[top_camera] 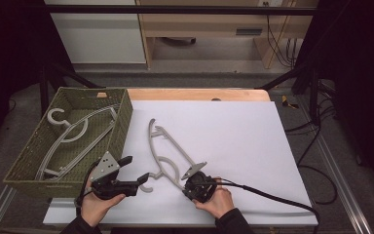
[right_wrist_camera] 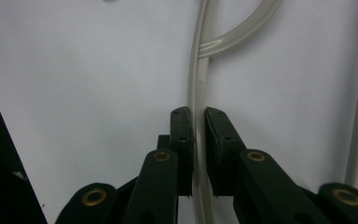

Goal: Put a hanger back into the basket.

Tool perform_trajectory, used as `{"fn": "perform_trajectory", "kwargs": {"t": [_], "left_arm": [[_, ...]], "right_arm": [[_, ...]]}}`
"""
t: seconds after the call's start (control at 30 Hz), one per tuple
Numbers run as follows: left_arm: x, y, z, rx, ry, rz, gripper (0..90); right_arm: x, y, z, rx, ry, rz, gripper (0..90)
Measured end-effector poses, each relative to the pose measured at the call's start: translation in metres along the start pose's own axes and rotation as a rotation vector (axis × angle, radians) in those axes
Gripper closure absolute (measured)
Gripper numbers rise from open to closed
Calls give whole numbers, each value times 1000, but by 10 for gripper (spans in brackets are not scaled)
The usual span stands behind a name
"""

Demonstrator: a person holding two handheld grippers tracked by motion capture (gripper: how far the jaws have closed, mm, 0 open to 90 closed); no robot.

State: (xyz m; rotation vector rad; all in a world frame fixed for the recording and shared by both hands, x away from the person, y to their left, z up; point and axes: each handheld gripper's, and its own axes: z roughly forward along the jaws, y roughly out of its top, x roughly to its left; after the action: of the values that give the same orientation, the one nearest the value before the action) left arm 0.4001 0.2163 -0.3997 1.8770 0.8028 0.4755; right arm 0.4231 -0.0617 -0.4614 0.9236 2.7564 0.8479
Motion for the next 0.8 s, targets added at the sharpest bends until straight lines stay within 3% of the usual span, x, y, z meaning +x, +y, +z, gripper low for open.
{"fn": "perform_trajectory", "kwargs": {"t": [0.23,0.3,0.47,0.8], "left_arm": [[0,1,-3,-8,-3,7,182],[0,2,-3,-9,-4,8,182],[-1,3,-4,-14,-5,11,181],[1,5,-7,-18,-4,12,180]], "right_arm": [[-2,-1,-1,4,-14,-34,814],[-1,0,-2,-12,-21,-36,773],[-4,8,-3,-43,-2,-10,704],[1,20,11,22,-10,-33,702]]}}
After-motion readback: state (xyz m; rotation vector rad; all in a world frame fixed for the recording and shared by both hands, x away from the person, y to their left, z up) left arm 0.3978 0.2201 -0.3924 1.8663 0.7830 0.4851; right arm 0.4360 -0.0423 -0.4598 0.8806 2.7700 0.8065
